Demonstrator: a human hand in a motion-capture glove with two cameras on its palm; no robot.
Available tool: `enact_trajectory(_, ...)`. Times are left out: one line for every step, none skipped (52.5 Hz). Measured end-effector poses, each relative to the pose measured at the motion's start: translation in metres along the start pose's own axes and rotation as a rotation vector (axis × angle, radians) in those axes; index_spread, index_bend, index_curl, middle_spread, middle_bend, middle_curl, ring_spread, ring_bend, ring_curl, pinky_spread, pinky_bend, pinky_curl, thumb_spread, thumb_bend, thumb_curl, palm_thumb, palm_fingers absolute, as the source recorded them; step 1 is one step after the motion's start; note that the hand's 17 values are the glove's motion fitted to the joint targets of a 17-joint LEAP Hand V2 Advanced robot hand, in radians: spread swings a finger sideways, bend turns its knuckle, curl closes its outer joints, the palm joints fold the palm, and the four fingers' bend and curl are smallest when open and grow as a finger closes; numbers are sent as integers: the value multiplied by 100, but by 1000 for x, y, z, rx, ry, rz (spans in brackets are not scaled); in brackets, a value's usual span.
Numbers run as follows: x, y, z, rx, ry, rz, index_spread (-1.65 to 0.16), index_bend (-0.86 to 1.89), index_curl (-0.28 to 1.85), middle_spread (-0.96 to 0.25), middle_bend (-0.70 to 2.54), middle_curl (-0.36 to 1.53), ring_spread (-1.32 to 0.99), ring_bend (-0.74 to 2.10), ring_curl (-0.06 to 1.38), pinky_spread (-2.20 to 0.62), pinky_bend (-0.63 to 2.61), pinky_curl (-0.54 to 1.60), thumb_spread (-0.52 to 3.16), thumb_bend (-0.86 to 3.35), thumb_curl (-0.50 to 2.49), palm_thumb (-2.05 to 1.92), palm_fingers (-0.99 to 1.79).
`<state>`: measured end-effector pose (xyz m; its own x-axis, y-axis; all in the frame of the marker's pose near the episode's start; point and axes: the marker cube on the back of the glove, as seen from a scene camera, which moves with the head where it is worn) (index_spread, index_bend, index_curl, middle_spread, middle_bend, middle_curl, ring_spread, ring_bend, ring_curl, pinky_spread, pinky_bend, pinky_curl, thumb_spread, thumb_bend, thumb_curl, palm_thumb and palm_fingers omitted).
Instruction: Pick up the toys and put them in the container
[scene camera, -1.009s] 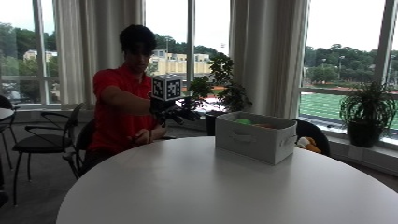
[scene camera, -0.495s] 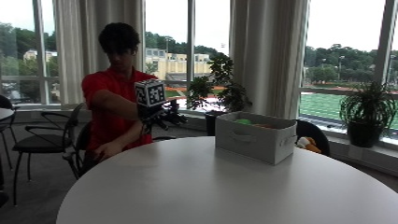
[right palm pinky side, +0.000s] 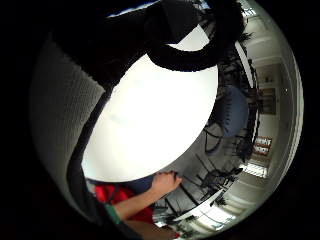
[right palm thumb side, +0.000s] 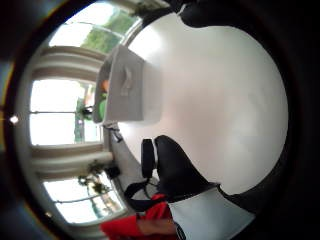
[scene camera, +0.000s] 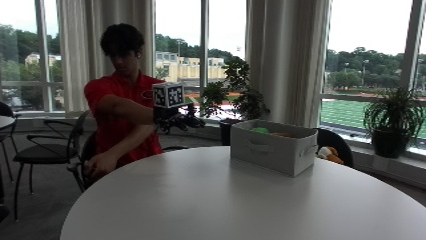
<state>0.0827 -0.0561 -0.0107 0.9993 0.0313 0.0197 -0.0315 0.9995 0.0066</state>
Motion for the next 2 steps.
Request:
enact_trajectory(-1,1,0,-3,-3,2,-44,21,37,-11,15,25,-1,16,22,12,92,30,111,-3,30,-2,-9)
enact_trajectory(-2,2,0,-6,-7,4,-44,20,37,-11,15,25,-1,17,22,12,92,30,111,-3,30,-2,-9)
